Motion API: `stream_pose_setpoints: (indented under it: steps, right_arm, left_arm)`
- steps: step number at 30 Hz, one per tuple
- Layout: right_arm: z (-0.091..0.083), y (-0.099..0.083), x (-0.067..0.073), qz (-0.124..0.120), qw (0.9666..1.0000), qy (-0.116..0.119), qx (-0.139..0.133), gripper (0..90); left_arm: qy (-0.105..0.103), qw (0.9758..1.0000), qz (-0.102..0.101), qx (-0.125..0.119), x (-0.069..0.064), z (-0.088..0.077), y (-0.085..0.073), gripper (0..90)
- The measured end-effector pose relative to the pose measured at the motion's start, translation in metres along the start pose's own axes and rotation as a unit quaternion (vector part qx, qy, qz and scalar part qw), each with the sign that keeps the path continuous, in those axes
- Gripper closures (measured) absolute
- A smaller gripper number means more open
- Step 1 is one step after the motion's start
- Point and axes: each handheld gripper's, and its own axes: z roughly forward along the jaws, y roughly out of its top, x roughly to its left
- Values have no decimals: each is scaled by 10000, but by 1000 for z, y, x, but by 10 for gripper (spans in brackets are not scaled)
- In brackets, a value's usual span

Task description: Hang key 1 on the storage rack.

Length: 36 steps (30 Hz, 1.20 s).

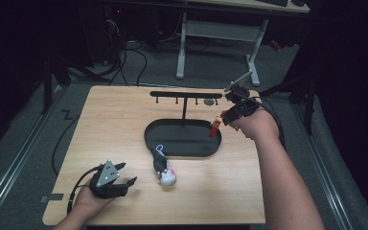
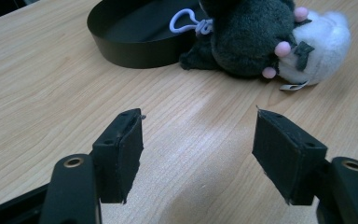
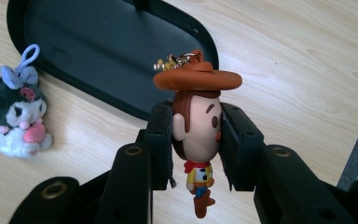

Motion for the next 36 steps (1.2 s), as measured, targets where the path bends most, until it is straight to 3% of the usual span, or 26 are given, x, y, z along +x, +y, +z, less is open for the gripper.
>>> stream_pose_setpoints:
  steps: [16,36]
  right_arm:
    - [-7,18,-4,105,9999,-81,-103,671]
    - [2,40,-4,155,9997,-85,-165,671]
  left_arm:
    - [-10,10000,7,-9,0,0,0,335]
    - [13,10000,-26,25,2,0,-1,336]
